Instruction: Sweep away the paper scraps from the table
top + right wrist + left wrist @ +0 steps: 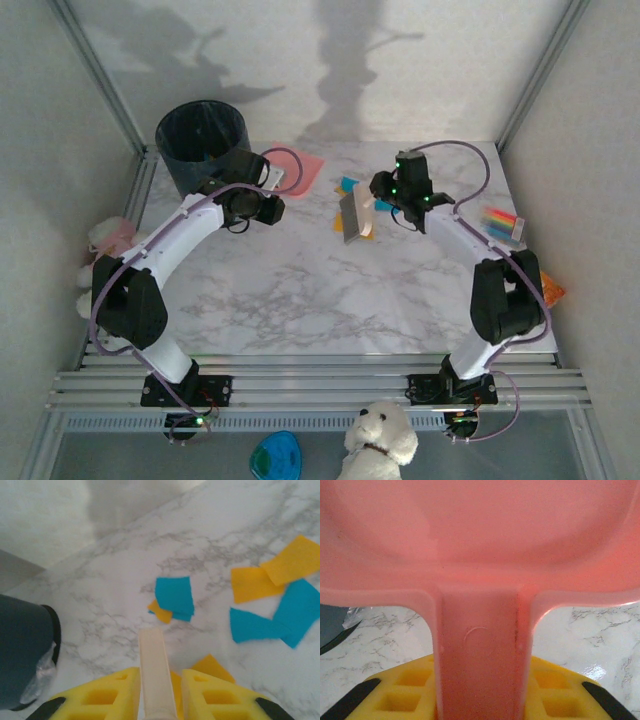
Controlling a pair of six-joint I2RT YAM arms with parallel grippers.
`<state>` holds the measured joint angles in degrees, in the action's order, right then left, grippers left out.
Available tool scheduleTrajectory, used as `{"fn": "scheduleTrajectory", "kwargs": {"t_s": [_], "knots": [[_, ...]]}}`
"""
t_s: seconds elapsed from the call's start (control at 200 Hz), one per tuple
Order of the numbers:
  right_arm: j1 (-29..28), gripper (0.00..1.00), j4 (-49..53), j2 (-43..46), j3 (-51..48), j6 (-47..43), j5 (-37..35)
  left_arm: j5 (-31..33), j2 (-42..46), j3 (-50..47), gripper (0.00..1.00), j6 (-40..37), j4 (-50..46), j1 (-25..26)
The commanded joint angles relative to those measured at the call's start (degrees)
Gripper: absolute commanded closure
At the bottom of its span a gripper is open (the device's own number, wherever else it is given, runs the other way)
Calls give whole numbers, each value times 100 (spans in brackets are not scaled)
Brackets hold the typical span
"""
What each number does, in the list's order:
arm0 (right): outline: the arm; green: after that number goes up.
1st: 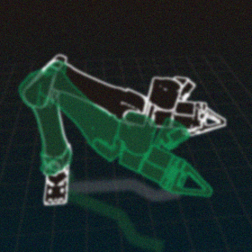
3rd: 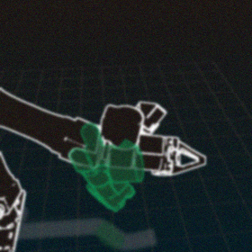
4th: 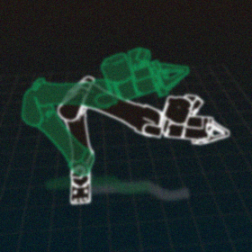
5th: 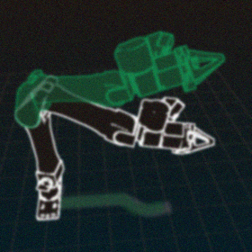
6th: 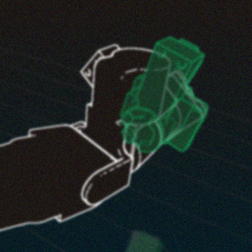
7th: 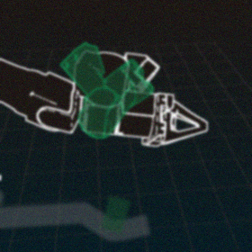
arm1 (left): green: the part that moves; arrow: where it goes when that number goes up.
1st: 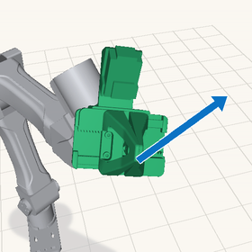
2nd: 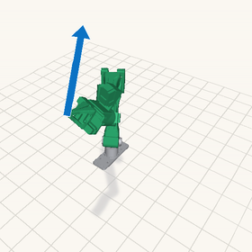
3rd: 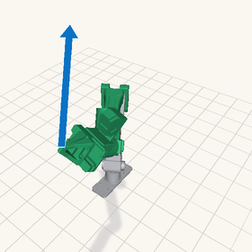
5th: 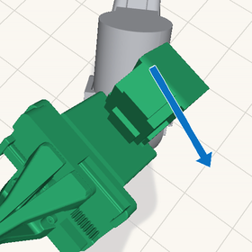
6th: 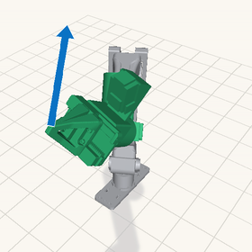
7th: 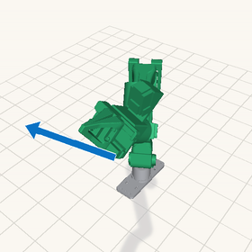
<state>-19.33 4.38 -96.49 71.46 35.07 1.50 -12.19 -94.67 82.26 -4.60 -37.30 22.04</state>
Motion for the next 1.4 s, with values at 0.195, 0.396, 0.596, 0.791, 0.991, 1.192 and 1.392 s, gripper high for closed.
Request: {"fn": "scheduleTrajectory", "kwargs": {"t_s": [0.195, 0.396, 0.596, 0.791, 0.991, 1.192, 1.392], "knots": [[218, 100, -520, -1108, 874, 302, 678, -3, -21, 8, 100, -100, -89, 63], [212, 100, -303, -1238, 760, 224, 440, 37, -24, 9, 100, -111, -98, 72], [219, 100, -141, -884, 156, -43, 101, 31, -51, 16, 100, -110, -106, 75], [217, 100, 107, -317, -416, -303, -300, 66, -121, 9, 100, -137, -172, 138], [202, 100, 317, 337, -973, -446, -750, 355, -255, 99, 100, -161, -357, 370], [189, 100, 390, 935, -1511, -567, -807, 692, -507, 238, 100, -234, -745, 688], [192, 100, -16, 1529, -1872, -619, -303, 614, -480, 110, 100, -269, -890, 856]]}}
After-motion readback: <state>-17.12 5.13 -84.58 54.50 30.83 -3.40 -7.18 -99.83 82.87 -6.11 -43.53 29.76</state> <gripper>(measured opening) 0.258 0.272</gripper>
